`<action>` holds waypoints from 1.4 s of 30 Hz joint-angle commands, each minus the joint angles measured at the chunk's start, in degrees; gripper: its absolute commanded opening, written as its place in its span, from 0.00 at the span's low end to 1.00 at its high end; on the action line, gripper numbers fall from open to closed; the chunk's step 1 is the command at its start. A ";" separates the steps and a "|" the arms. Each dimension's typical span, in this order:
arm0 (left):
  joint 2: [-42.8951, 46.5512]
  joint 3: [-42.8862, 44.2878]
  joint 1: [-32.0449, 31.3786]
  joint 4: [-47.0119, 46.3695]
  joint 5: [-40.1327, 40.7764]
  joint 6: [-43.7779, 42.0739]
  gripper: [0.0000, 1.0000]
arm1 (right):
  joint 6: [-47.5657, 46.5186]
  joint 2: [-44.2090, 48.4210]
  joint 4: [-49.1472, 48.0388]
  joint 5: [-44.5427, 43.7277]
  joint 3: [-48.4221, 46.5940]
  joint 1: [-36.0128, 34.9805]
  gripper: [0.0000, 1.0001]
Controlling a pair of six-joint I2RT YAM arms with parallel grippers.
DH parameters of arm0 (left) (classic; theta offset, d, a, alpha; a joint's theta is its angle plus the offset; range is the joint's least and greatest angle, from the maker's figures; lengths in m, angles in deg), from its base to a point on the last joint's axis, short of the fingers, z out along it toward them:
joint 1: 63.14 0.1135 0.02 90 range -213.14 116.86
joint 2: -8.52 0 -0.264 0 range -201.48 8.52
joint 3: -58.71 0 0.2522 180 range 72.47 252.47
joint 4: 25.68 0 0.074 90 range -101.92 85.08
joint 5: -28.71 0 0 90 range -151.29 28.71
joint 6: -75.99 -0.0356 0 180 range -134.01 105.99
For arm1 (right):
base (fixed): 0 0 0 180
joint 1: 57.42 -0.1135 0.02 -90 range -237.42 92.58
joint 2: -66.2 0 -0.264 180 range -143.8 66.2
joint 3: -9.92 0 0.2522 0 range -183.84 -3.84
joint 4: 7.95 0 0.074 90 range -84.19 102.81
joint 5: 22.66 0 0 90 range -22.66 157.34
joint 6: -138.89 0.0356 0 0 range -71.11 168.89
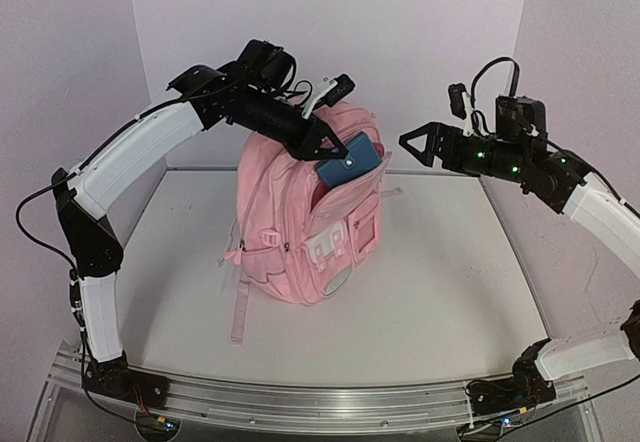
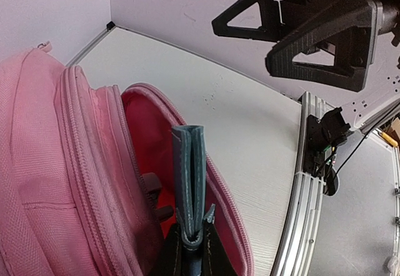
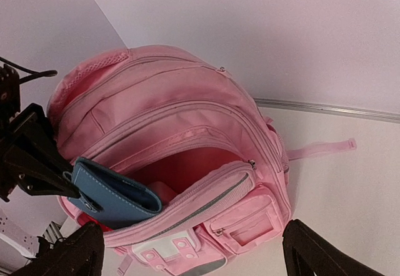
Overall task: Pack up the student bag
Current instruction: Place the personal item in the student bag.
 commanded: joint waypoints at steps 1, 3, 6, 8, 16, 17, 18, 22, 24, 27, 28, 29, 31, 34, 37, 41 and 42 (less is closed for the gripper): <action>-1.74 -0.09 -0.68 5.31 3.98 -0.39 0.11 | 0.86 -0.40 -2.53 -2.06 0.70 0.36 0.98; -1.32 -0.73 -0.65 4.40 5.71 0.04 0.13 | 1.16 -0.45 -2.57 -2.77 0.96 0.38 0.98; -1.34 -0.96 -0.69 4.12 10.55 0.57 0.14 | 1.66 -0.51 -2.56 -4.91 1.30 0.37 0.98; -1.58 -0.97 -0.66 4.62 13.76 0.47 0.15 | 1.74 -0.76 -2.58 -6.21 1.46 0.37 0.98; 0.17 -2.74 -0.75 4.33 11.81 -0.86 0.35 | 1.96 -2.78 -2.60 -7.92 2.44 0.33 0.98; 0.80 -3.45 -0.75 3.64 10.72 -0.79 0.38 | 1.97 -2.99 -2.56 -7.93 2.50 0.37 0.98; 1.33 -3.95 -0.73 3.04 10.10 -0.56 0.42 | 1.98 -3.10 -2.62 -7.90 2.57 0.37 0.98; 2.77 -4.50 -0.60 1.88 8.78 -0.32 0.55 | 1.90 -3.37 -2.71 -7.84 2.72 0.34 0.98; 3.42 -4.25 -0.49 1.61 8.29 -0.19 0.58 | 1.83 -3.38 -2.71 -8.23 2.85 0.33 0.98; 4.94 -3.98 0.07 0.77 7.36 0.65 0.61 | 2.02 -3.97 -2.76 -9.01 2.94 0.36 0.98; 5.56 -3.95 0.21 0.45 7.17 0.90 0.62 | 2.28 -4.37 -2.83 -9.13 2.91 0.36 0.98; 6.33 -3.95 0.33 0.16 7.12 1.14 0.63 | 2.96 -4.96 -2.93 -9.44 2.90 0.35 0.98; 8.07 -4.10 1.02 -0.17 7.23 1.82 0.65 | 5.09 -6.13 -4.42 -8.79 3.39 1.00 0.98; 11.13 -4.92 2.45 -0.66 8.10 3.43 0.71 | 10.90 -8.07 -9.17 -4.50 5.55 3.36 0.96; 15.07 -8.10 3.62 -1.95 10.40 4.47 0.79 | 18.17 -10.33 -17.38 0.97 8.50 5.15 0.91; 19.20 -10.56 5.27 -1.29 15.31 5.07 0.87 | 31.35 -14.56 -31.89 6.82 12.17 5.43 0.82; 20.00 -11.41 5.51 -1.20 16.93 5.05 0.90 | 35.27 -15.46 -34.75 8.01 13.14 5.46 0.81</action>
